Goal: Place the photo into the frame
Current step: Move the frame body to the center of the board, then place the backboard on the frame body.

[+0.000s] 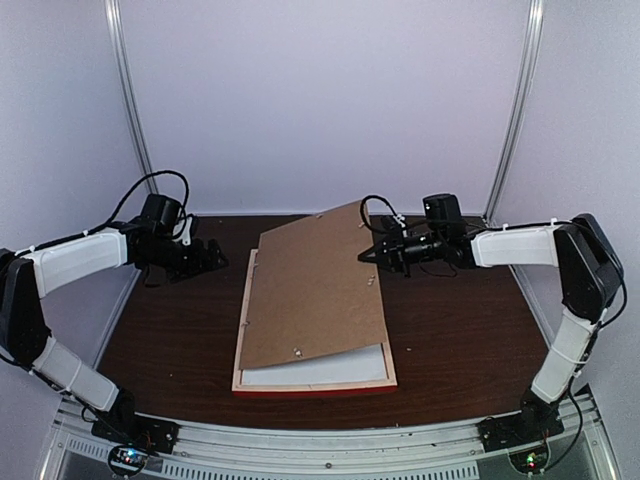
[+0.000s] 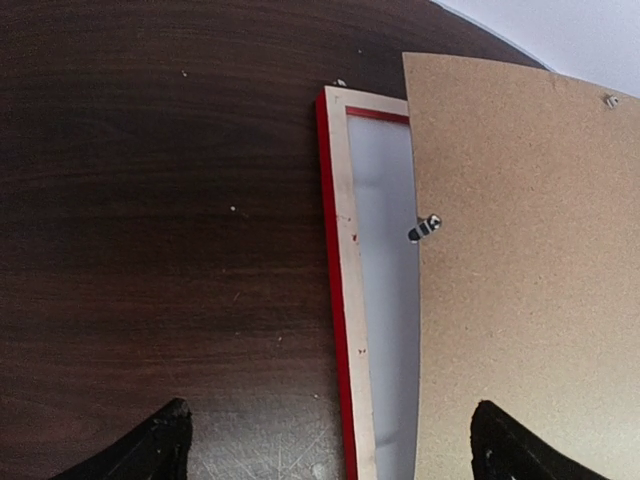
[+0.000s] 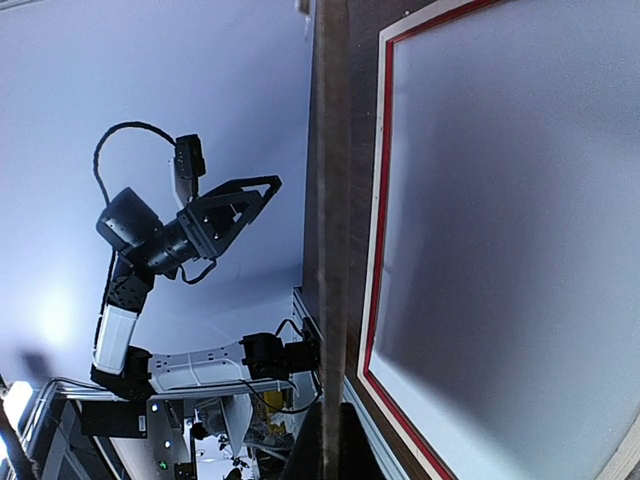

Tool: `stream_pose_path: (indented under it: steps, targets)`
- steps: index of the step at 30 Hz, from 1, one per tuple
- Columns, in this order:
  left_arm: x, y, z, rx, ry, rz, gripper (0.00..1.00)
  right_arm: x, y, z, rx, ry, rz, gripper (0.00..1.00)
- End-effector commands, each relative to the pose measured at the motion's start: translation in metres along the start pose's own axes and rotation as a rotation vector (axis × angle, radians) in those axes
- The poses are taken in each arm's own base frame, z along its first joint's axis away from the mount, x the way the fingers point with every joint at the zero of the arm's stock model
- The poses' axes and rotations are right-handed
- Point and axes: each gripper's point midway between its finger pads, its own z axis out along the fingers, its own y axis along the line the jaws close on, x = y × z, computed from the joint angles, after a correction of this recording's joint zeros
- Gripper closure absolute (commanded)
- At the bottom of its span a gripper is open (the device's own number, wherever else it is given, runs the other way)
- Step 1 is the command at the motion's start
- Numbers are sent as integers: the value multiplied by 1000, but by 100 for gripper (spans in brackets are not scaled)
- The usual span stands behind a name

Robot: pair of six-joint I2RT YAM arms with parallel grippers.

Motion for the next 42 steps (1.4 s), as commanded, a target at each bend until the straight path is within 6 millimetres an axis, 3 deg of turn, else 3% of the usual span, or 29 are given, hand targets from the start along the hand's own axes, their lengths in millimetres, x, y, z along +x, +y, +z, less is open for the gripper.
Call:
stream_pose_path:
  steps: [1, 13, 23, 42]
  targets:
    - [0, 2, -4, 0, -12, 16, 2, -13, 42, 3, -128, -9, -109, 100]
    - [4, 1, 1, 15, 8, 13, 3, -15, 24, 16, -141, 17, -60, 100]
    - [6, 1, 3, 21, 15, 9, 2, -6, 2, 14, -19, 44, -70, 100]
    - [11, 2, 8, 25, 32, 3, 2, -6, 7, 15, -61, 52, -53, 100]
